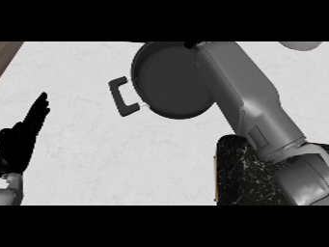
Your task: Pick the squash from the tray and place it in the pot
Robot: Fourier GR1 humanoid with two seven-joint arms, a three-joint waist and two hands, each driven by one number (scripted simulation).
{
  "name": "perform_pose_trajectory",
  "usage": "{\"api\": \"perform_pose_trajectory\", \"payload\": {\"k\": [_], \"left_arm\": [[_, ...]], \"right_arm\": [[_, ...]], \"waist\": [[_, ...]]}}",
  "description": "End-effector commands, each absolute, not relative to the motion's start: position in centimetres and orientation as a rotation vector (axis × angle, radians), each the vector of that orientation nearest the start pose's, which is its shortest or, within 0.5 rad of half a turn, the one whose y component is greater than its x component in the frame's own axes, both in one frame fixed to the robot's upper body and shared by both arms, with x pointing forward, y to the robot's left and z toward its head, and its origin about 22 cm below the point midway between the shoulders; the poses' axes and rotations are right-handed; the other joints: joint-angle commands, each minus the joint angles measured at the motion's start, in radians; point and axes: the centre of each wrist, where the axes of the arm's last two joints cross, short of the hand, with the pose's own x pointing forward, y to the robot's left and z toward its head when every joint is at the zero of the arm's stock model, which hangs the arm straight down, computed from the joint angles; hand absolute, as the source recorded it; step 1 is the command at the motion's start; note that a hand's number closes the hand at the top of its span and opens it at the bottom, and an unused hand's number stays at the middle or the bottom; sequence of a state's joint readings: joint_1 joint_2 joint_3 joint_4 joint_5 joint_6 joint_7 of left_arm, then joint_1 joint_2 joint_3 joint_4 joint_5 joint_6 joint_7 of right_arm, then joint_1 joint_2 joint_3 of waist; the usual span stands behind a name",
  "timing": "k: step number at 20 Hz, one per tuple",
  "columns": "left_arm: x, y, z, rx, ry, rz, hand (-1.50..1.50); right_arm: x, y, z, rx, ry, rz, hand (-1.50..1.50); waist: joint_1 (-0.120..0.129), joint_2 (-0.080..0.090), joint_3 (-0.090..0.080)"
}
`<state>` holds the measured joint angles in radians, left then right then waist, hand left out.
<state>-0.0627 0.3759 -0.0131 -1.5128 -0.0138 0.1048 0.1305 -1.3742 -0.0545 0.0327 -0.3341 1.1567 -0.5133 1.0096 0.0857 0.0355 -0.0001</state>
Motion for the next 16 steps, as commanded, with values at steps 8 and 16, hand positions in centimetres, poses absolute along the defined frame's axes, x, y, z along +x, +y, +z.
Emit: {"api": "perform_pose_trajectory", "payload": {"k": [8, 16], "left_arm": [[25.3, 30.1, 2.7, 0.376, -1.443, -0.216, 0.00], [25.3, 31.7, 3.3, 0.390, -1.421, -0.200, 0.00]], "right_arm": [[46.3, -7.3, 17.1, -1.325, -1.399, 0.001, -1.50], [45.6, -5.0, 18.4, -1.178, -1.592, -0.324, -1.50]], "waist": [[0.007, -0.001, 0.001], [-0.015, -0.015, 0.000]]}}
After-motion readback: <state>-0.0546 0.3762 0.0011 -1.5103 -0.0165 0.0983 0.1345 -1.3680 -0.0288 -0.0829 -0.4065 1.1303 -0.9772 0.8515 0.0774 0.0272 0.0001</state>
